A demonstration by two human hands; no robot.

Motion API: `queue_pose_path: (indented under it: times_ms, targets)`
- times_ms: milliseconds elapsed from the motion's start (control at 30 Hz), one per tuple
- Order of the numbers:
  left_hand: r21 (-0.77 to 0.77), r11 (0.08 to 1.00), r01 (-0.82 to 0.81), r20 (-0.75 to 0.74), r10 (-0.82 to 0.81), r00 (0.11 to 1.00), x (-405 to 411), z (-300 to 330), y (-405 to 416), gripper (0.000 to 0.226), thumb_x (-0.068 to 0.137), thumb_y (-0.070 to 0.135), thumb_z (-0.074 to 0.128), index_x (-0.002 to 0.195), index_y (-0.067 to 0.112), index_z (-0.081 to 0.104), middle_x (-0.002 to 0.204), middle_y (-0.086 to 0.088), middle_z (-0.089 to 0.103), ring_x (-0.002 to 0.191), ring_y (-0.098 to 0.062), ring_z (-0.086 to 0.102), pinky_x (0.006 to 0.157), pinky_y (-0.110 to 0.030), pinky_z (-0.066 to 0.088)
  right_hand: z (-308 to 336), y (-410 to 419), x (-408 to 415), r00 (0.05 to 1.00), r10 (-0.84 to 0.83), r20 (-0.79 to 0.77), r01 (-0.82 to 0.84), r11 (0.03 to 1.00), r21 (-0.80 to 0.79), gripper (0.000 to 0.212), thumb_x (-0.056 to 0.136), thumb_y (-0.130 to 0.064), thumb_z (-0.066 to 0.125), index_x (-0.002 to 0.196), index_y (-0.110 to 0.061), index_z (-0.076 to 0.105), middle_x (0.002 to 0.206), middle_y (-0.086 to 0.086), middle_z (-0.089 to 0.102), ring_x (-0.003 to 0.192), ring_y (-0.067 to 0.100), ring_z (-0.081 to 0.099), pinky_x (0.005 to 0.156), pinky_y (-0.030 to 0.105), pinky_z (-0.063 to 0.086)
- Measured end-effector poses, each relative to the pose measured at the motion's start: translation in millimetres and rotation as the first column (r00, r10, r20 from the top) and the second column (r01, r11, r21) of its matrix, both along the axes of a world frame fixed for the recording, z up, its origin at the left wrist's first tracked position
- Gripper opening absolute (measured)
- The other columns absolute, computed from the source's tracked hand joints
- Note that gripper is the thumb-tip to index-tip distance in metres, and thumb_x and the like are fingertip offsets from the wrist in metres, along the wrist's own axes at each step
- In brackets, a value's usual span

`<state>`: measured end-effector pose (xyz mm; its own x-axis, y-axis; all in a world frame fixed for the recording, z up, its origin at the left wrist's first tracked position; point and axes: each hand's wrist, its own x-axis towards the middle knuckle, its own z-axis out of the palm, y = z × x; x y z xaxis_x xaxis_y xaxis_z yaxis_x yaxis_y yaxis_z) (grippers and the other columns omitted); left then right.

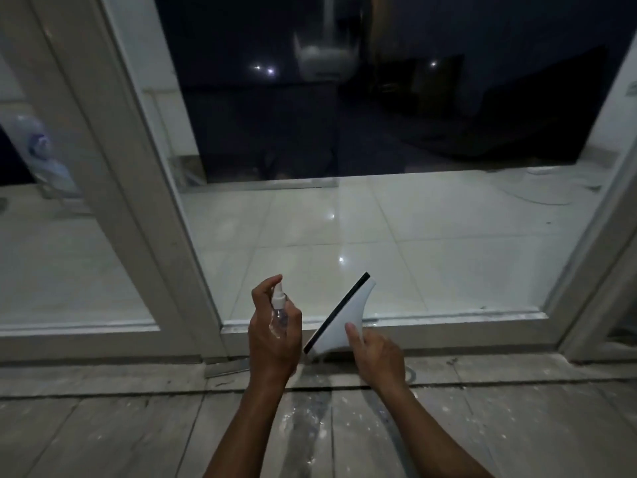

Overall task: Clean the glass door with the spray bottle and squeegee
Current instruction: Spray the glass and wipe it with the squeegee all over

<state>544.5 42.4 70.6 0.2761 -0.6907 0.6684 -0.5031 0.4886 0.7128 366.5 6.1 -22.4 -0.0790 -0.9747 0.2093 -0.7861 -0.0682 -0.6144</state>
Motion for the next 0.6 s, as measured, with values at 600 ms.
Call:
queue_pose_path:
  times_ms: [600]
  targets:
    - [-0.098,0.990,-0.097,-0.076,0.090,0.993,95,15,-15,0.036,0.095,0.014,0.050,0.131,0.017,0.044,0.091,0.028,0.059,0.074,0.001,0.061,0.063,-0.005,0.044,67,-31,183,0.784,0.391,-0.483,-0.427,0.904,0.038,0.029,0.100,-0.037,0.048,0.101,-0.016,0.068,0.096,0.013,0.072,0.087,0.035,0.068,0.073,0.035,0.047]
